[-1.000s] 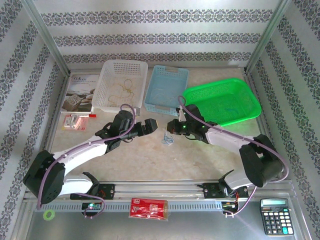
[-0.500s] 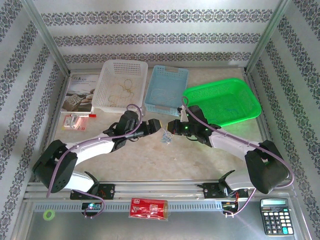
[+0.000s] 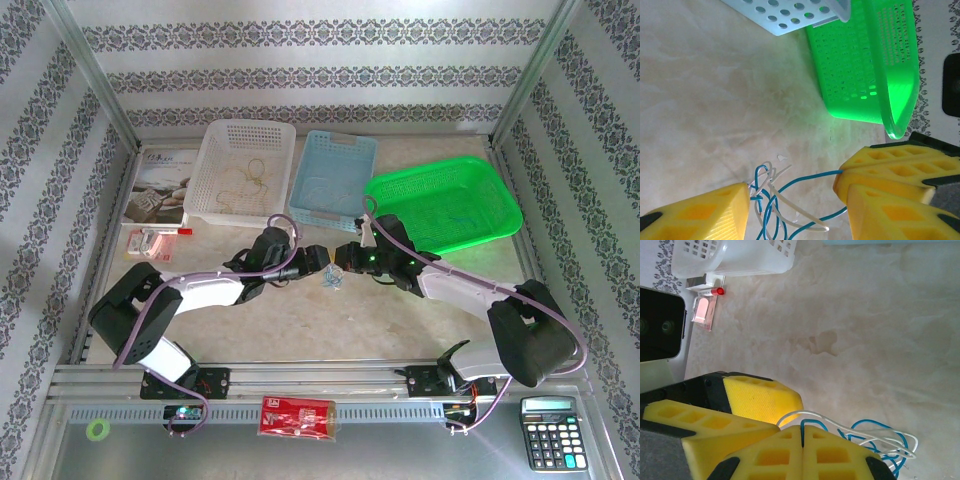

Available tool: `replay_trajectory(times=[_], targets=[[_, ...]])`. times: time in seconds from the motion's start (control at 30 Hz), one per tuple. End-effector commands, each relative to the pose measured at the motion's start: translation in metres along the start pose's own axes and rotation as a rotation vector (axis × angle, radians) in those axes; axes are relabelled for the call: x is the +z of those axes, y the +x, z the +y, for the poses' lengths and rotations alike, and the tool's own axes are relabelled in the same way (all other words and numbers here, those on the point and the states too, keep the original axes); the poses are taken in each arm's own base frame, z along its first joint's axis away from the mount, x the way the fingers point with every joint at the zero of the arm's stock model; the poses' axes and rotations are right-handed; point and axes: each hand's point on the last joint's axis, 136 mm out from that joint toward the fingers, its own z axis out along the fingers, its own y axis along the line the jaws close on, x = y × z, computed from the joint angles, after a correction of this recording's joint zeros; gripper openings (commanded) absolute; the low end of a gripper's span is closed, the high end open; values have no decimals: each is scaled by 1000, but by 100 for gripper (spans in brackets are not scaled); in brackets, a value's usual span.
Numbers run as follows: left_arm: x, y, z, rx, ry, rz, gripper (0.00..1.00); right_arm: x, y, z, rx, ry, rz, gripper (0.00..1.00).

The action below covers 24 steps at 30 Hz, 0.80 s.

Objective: Untangle the cables

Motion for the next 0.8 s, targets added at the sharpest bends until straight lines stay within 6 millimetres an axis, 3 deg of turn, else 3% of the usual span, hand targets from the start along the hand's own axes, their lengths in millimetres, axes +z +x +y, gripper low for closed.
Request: replay_trajectory(times=[0.0, 0.23, 0.4, 0.57, 0.77], targets=[[5, -3, -21, 16, 67, -14, 49, 4, 3, 3, 0, -22, 7, 0], [12, 3, -16, 12, 62, 1, 29, 4, 3, 5, -3, -30, 8, 0], [13, 6, -13, 15, 52, 7, 2, 0, -1, 7, -2, -34, -8, 0], [2, 8, -3, 52, -6, 2, 0, -18, -19, 3, 7, -31, -60, 0], [-23, 14, 31, 110, -176, -12, 0, -61, -58, 12, 13, -62, -171, 0]])
